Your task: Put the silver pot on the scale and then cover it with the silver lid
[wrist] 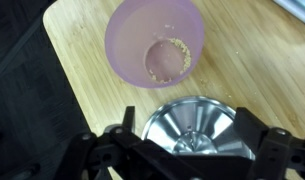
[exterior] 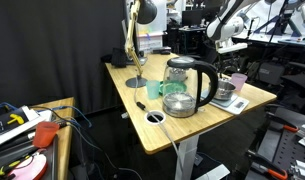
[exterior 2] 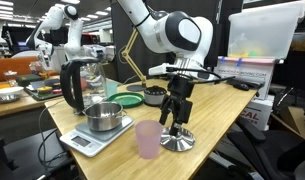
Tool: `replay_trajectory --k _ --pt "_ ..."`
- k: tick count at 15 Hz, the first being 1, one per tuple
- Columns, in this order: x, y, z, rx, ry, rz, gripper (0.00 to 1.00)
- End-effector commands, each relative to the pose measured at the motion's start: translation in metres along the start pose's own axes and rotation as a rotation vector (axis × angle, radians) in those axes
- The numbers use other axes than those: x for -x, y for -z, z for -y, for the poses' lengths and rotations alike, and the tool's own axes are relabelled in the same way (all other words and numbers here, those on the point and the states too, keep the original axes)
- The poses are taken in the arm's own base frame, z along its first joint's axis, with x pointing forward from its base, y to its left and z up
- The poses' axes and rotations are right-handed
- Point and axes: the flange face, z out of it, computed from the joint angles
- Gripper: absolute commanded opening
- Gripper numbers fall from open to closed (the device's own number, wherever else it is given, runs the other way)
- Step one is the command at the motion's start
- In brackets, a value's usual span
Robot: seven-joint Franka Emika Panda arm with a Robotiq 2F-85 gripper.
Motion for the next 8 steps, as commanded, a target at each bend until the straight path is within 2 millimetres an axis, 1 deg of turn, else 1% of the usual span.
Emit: replay_trajectory --k 1,4,8 --pt "-0.013 -0.002 -0.003 -0.055 0.021 0.061 1.00" --pt "-0.024 -0.001 -0.005 -0.082 0.010 0.064 1.00" --pt "-0.035 0.006 -0.003 -0.098 0.006 0.063 1.00"
